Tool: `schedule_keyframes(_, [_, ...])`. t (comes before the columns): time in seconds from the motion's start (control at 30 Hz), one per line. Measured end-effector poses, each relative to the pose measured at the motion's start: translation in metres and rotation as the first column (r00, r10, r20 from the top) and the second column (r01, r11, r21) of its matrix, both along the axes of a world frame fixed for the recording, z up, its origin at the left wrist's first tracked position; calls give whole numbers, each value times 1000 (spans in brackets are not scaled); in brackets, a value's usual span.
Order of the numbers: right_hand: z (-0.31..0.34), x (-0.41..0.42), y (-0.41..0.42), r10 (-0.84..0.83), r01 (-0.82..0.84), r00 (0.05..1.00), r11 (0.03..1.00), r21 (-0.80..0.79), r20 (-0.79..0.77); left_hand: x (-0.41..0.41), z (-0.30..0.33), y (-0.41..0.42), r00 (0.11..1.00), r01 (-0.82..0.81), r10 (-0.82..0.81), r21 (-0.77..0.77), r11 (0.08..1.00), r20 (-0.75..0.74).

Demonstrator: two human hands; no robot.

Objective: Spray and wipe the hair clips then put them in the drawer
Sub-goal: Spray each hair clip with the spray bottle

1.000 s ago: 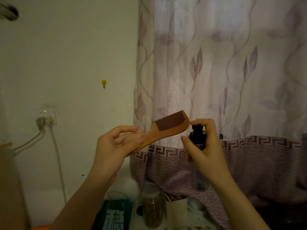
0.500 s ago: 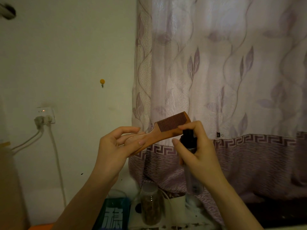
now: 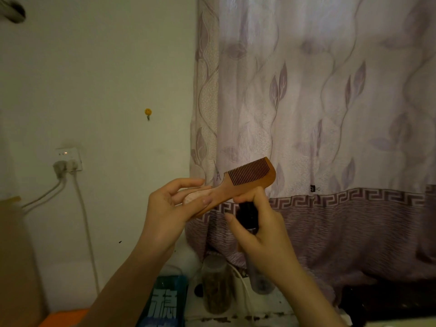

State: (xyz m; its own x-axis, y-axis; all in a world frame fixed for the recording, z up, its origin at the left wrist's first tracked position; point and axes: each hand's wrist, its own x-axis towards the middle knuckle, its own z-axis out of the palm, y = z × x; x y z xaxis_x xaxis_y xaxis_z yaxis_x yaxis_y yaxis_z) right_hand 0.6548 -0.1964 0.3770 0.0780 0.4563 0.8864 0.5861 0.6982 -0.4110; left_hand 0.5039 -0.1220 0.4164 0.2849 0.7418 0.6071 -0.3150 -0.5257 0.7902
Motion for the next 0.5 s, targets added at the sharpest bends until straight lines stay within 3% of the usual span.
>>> schedule_keyframes(0.13, [-3, 3, -2, 32, -32, 999, 999, 1, -36, -3, -4, 2, 1000, -10, 10, 29, 1000, 0])
schedule_keyframes(0.33, [-4, 26, -1, -24, 55, 876, 997, 51, -481, -5, -15, 4, 998, -67, 67, 128, 989, 5])
schedule_keyframes(0.5, [-3, 40, 0, -89, 111, 817, 994, 4, -570, -6, -23, 5, 994, -105, 106, 218, 970, 8])
